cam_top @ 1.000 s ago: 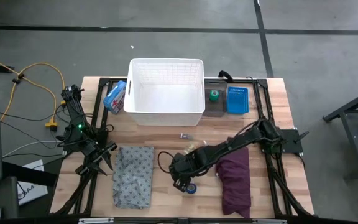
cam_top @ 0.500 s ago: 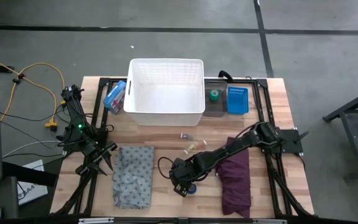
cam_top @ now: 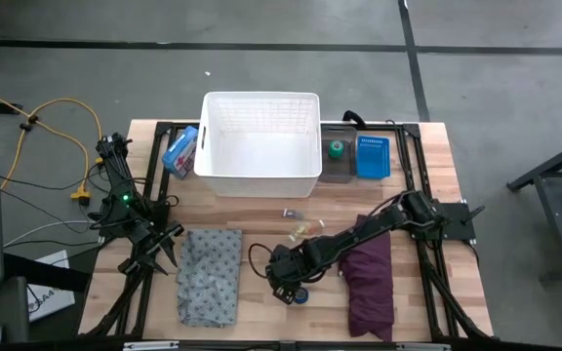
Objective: Pick & Place Medicine items
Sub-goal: Put the blue bandage into the black bin
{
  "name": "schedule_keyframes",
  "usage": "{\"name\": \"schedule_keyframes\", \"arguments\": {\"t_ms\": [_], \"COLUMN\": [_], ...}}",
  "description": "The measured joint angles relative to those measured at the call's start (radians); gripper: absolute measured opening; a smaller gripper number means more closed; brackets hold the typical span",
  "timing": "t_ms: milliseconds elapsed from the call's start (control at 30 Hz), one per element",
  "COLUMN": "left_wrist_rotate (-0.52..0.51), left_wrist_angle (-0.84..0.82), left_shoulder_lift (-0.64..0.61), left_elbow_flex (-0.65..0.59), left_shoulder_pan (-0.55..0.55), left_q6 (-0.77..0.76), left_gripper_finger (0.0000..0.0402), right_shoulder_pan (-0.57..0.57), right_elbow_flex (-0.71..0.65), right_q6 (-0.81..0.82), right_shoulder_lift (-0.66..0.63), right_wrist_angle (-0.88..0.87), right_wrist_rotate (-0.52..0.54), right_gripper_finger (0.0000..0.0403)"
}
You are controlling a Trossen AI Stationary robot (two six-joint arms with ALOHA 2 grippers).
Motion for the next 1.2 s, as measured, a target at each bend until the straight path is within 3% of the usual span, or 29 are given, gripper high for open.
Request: {"name": "schedule_keyframes", "arguments": {"t_ms": [400,1200], "left_wrist_rotate": [0.0,0.0], "left_wrist_angle": [0.004,0.004], "left_shoulder_lift": [0.0,0.0], "left_elbow_flex": [0.0,0.0], "left_shoulder_pan": [0.0,0.0], "left_q6": [0.0,0.0], "left_gripper_finger": [0.0127,0.0127], "right_shoulder_pan": [-0.004,-0.009], "right_elbow_flex": [0.001,0.001], "right_q6": [0.001,0.007], "right_shoulder_lift": [0.065,0.067], "right_wrist_angle": [0.014,0.005], "right_wrist_rotate": [-0.033,-0.001], "right_gripper_finger": [0.0125,0.0125]}}
